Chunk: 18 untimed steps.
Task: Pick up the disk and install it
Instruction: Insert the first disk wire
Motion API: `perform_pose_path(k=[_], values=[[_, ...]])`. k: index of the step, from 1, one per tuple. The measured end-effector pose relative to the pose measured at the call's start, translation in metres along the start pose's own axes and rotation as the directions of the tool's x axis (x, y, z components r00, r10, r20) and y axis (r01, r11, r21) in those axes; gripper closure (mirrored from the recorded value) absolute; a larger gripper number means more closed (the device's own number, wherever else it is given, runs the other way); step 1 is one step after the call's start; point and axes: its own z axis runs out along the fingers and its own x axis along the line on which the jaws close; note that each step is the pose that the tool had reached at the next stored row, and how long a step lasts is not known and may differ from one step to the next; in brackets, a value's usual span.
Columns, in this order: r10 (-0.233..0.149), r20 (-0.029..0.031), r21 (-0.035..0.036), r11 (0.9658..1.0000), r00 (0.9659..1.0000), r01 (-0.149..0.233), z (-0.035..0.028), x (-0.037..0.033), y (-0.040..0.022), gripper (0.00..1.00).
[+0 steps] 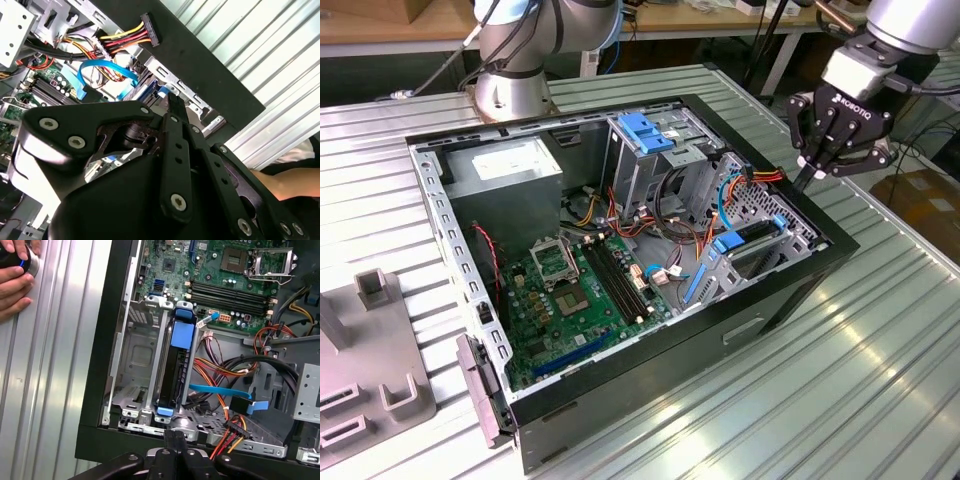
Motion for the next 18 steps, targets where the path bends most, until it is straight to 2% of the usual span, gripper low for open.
perform_pose_path(k=[2,3,7,18], values=[[-0.023,0.0002,0.0003,0.9997,0.9997,0.023,0.0002,-0.0002,-0.0004,0.90],[-0.056,0.0012,0.0007,0.9984,0.9984,0.056,0.0006,-0.0002,-0.0005,0.90],[-0.116,0.0027,0.0016,0.9933,0.9933,0.116,0.0014,-0.0002,-0.0011,0.90],[-0.176,0.0042,0.0027,0.9844,0.9844,0.176,0.0022,-0.0063,-0.0107,0.90]])
